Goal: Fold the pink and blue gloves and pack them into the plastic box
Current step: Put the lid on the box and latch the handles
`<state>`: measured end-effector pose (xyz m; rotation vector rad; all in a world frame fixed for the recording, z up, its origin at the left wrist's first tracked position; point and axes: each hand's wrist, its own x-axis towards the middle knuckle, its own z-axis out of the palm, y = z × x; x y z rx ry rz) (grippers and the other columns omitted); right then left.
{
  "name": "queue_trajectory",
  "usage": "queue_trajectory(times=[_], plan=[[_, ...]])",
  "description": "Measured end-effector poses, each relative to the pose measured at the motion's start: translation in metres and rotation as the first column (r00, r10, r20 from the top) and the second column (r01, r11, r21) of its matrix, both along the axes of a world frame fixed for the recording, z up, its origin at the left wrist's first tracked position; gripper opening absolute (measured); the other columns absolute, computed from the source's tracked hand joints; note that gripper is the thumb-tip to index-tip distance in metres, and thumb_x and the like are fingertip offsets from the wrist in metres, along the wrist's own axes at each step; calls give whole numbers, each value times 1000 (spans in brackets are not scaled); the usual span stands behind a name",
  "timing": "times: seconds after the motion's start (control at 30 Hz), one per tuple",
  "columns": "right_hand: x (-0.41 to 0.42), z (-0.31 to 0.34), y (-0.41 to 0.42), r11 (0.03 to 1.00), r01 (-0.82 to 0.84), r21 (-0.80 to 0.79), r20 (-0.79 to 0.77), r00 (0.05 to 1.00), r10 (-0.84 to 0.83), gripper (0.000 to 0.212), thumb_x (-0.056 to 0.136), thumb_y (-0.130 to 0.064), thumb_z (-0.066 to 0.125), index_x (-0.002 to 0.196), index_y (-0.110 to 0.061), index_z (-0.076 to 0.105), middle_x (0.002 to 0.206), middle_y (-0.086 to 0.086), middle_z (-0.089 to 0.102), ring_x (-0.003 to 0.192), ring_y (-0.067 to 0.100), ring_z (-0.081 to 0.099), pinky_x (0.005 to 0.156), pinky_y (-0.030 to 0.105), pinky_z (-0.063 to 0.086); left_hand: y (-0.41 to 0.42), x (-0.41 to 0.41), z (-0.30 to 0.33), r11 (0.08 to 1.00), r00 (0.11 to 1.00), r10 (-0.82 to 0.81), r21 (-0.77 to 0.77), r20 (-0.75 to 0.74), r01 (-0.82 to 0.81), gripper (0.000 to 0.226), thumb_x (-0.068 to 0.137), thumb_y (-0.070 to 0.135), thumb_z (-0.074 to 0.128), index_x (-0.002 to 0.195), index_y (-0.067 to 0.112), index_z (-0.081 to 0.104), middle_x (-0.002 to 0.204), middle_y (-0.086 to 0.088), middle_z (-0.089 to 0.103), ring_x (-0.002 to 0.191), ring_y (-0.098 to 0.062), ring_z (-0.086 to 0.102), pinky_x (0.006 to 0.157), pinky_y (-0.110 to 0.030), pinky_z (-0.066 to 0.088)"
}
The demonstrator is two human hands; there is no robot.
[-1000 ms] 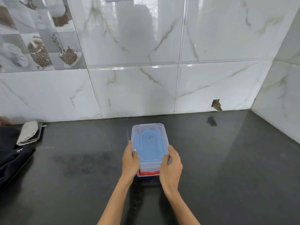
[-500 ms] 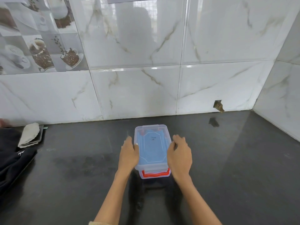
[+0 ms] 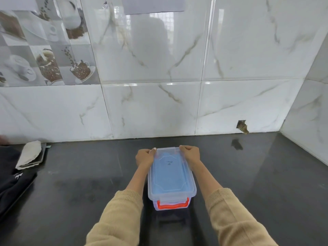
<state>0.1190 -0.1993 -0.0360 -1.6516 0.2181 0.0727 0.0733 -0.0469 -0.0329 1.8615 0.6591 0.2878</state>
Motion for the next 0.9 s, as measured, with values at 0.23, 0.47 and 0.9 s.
queue_trajectory(times=[0.23,0.47,0.9], plan=[[2,-13,10,999,29,46,8,1000,-30,22,88,-13,63,105,-2,71,99,6,68,92,19,61,82,29,48,14,2,-12,991,999,41,-127,31,-37,21,88,28,64,92,9,71,85,1,61,70,-10,54,70,-23,42],[-1,-17,13,997,19,-80,90,996,-12,16,92,-18,57,88,-11,71,80,-5,63,72,7,55,71,26,43,16,4,-12,987,999,39,-155,27,-34,25,89,28,64,100,7,71,93,-2,63,90,-19,57,84,-29,45],[-18,3,3,815,-240,-528,184,904,386,34,96,-17,43,71,1,58,69,16,60,65,21,46,63,33,40,6,-17,-14,942,981,191,-283,7,-182,23,98,25,48,97,4,58,104,-16,61,85,-23,51,74,-31,39]])
